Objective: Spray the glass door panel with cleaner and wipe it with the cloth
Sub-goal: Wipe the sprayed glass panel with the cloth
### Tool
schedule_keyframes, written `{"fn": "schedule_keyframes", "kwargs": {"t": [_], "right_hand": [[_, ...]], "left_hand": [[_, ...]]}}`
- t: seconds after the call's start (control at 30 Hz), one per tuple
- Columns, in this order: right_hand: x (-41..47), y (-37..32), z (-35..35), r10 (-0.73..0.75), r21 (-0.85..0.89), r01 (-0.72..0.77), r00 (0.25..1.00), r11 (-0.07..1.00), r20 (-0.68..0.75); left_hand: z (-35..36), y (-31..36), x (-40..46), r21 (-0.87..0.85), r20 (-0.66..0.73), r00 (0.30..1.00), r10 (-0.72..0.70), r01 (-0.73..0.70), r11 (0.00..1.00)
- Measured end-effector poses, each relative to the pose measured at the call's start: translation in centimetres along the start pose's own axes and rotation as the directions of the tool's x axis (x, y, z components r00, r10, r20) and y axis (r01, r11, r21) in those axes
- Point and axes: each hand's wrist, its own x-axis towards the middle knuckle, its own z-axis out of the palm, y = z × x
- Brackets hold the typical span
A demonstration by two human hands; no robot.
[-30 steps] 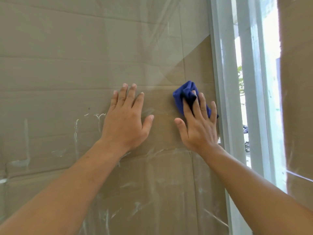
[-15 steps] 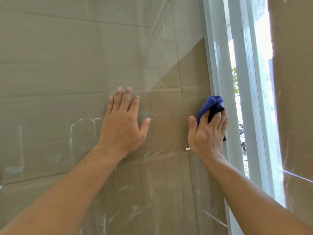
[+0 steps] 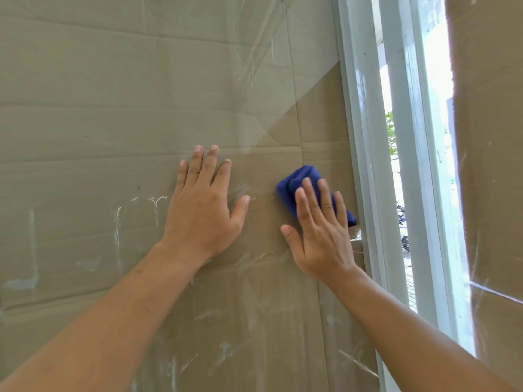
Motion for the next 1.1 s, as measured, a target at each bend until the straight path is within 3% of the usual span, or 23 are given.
{"fn": "schedule_keyframes", "kwargs": {"t": [0.07, 0.1, 0.17, 0.2, 0.23, 0.3, 0.37, 0.4, 0.43, 0.5, 0.57, 0.6, 0.63, 0.67, 0.73, 0.77, 0.8, 0.83, 0.9, 0.97, 1.0, 1.03, 1.1], "right_hand": [[-0.2, 0.2, 0.3, 0.003, 0.025, -0.002, 0.999, 1.000, -0.032], [0.1, 0.3, 0.4, 0.134, 0.037, -0.133, 0.990, 0.990, -0.038], [1.1, 0.0, 0.6, 0.437, 0.086, -0.433, 0.899, 0.897, -0.032], [1.6, -0.4, 0.6, 0.500, 0.099, -0.495, 0.866, 0.863, -0.029], [1.8, -1.0, 0.7, 0.472, 0.087, -0.467, 0.881, 0.880, -0.042], [1.2, -1.8, 1.0, 0.194, 0.020, -0.193, 0.978, 0.981, -0.078], [0.4, -1.3, 1.1, -0.080, -0.020, 0.079, 0.994, 0.997, -0.077], [0.3, -0.7, 1.1, -0.102, -0.027, 0.100, 0.991, 0.995, -0.082], [0.3, -0.1, 1.0, -0.040, -0.027, 0.038, 0.994, 0.999, -0.097], [0.9, 0.7, 0.6, 0.299, 0.074, -0.292, 0.948, 0.954, -0.108], [2.0, 0.2, 0.4, 0.640, 0.205, -0.620, 0.768, 0.757, -0.038], [2.4, -0.6, 0.5, 0.700, 0.219, -0.681, 0.714, 0.699, -0.017], [2.6, -1.7, 0.5, 0.686, 0.200, -0.669, 0.728, 0.716, -0.023], [2.3, -2.7, 0.7, 0.598, 0.172, -0.583, 0.800, 0.794, -0.047], [0.9, -3.5, 1.2, 0.224, 0.087, -0.218, 0.973, 0.972, -0.061], [0.2, -2.9, 1.4, 0.032, 0.033, -0.030, 0.998, 0.999, -0.062], [-0.2, -2.0, 1.4, -0.061, -0.004, 0.061, 0.996, 0.998, -0.066], [-0.3, -1.2, 1.3, -0.032, -0.015, 0.031, 0.996, 0.999, -0.083], [0.3, -0.8, 0.6, 0.329, 0.088, -0.321, 0.938, 0.943, -0.110], [1.5, -1.9, 0.6, 0.671, 0.210, -0.651, 0.741, 0.729, -0.034], [1.9, -3.0, 0.6, 0.708, 0.204, -0.691, 0.706, 0.693, -0.012], [2.0, -4.2, 0.5, 0.665, 0.173, -0.653, 0.747, 0.737, -0.016], [1.2, -5.7, 0.7, 0.381, 0.119, -0.373, 0.923, 0.920, -0.055]], "left_hand": [[0.0, 0.0, 0.0, -0.002, 0.001, 1.000, 0.002, -0.002, 1.000], [0.0, 0.0, 0.0, -0.003, 0.004, 1.000, 0.004, -0.004, 1.000], [-0.1, 0.0, 0.0, -0.011, 0.006, 1.000, 0.004, -0.004, 1.000], [-0.1, -0.1, 0.0, -0.018, 0.004, 1.000, 0.003, -0.003, 1.000], [-0.1, -0.1, 0.0, -0.025, 0.000, 1.000, 0.002, -0.002, 1.000], [-0.2, -0.2, 0.0, -0.036, -0.001, 1.000, 0.005, -0.005, 0.999], [-0.3, -0.2, 0.0, -0.046, 0.008, 1.000, 0.009, -0.008, 0.999], [-0.3, -0.3, 0.0, -0.053, 0.017, 1.000, 0.011, -0.010, 0.999], [-0.5, -0.4, 0.0, -0.058, 0.029, 0.999, 0.014, -0.013, 0.998], [-0.8, -0.7, 0.1, -0.063, 0.058, 0.998, 0.029, -0.025, 0.998], [-1.0, -0.9, 0.1, -0.071, 0.075, 0.996, 0.048, -0.042, 0.997], [-1.1, -0.9, 0.0, -0.077, 0.079, 0.995, 0.056, -0.050, 0.996], [-1.1, -1.0, 0.0, -0.081, 0.080, 0.995, 0.062, -0.055, 0.995], [-1.1, -1.0, 0.0, -0.083, 0.080, 0.995, 0.066, -0.060, 0.995], [-1.1, -1.2, 0.0, -0.071, 0.084, 0.994, 0.074, -0.069, 0.995], [-1.2, -1.3, -0.1, -0.063, 0.088, 0.993, 0.076, -0.071, 0.995], [-1.2, -1.5, -0.2, -0.058, 0.090, 0.993, 0.076, -0.071, 0.996], [-1.4, -1.7, -0.3, -0.059, 0.089, 0.993, 0.073, -0.068, 0.996], [-1.8, -2.1, -0.6, -0.069, 0.080, 0.995, 0.057, -0.052, 0.996], [-2.1, -2.7, -1.0, -0.078, 0.071, 0.997, 0.032, -0.026, 0.997], [-2.3, -3.0, -1.1, -0.079, 0.062, 0.998, 0.018, -0.013, 0.997], [-2.4, -3.4, -1.2, -0.077, 0.053, 0.999, 0.007, -0.003, 0.997], [-2.7, -4.0, -1.4, -0.057, 0.040, 0.999, -0.005, 0.008, 0.998]]}}
